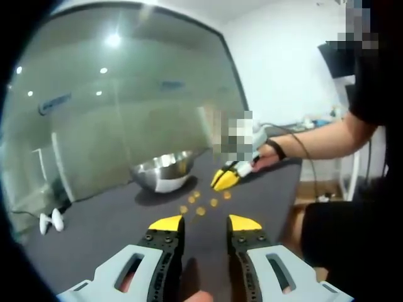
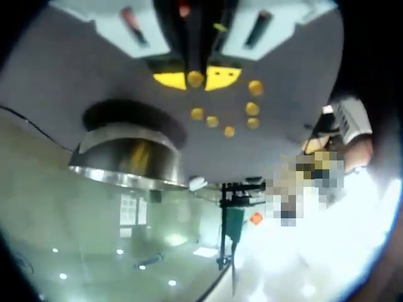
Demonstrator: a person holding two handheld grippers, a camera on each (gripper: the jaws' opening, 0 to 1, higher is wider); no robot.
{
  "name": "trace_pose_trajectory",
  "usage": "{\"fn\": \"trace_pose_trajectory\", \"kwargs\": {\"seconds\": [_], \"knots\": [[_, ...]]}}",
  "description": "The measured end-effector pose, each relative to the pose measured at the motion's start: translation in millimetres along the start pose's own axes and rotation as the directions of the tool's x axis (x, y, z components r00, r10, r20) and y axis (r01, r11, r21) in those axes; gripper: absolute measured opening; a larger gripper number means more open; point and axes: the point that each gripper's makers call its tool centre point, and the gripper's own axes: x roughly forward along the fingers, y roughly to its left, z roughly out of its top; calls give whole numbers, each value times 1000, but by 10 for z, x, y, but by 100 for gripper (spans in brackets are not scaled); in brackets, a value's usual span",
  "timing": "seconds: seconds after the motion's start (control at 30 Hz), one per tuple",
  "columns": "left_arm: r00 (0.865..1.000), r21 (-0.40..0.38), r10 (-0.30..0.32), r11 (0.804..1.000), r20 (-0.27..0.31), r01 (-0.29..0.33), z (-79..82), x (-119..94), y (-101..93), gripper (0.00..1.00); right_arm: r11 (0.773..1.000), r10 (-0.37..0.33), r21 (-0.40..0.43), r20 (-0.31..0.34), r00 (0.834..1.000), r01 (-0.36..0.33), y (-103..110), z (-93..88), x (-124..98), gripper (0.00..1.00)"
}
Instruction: Pick up the QQ candy scattered on the table and place it into the stainless steel bowl on the table
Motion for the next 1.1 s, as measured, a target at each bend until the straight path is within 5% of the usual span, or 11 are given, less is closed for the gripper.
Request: {"fn": "trace_pose_trajectory", "kwargs": {"seconds": [0.6, 1.1], "knots": [[1000, 5, 0, 1000, -3, 0, 2, -15, 12, 28, 1000, -11, -25, 8, 1000, 11, 7, 17, -32, 9], [1000, 14, -17, 1000, 18, 17, 89, 12, -29, 28, 994, -31, -100, 96, 995, 41, -170, 512, -253, 9]]}}
